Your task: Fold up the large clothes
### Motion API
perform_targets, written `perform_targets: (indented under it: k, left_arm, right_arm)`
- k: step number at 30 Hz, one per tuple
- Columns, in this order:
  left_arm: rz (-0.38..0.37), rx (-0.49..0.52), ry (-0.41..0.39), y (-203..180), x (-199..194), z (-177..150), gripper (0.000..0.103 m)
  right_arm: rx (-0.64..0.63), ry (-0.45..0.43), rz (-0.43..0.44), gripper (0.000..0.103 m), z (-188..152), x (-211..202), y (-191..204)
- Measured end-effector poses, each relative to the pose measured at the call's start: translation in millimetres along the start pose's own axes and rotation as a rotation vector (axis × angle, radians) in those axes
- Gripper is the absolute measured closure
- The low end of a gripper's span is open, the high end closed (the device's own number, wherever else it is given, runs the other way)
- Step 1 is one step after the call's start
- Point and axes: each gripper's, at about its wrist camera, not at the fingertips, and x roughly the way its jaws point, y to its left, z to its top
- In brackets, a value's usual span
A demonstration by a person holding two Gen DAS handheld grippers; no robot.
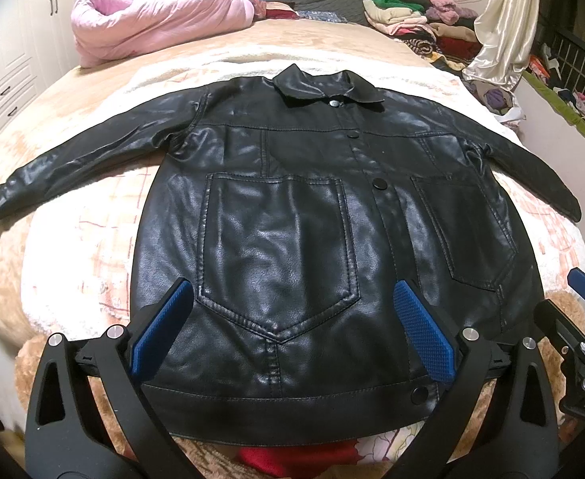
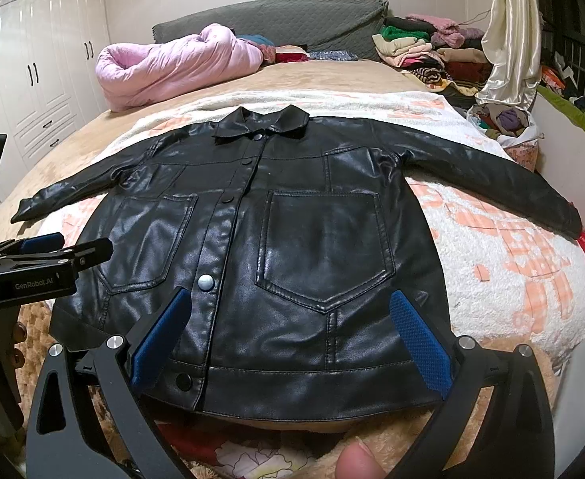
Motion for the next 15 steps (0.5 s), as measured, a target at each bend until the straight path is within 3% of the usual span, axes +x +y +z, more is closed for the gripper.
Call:
perform_targets:
  k: [15]
  left_arm:
    - [-0.001, 0.003, 0.001, -0.3, -0.9, 0.5, 0.009]
  right_arm:
    - [0.0, 0.006, 0.001, 0.004, -1.3, 1.9, 0.0]
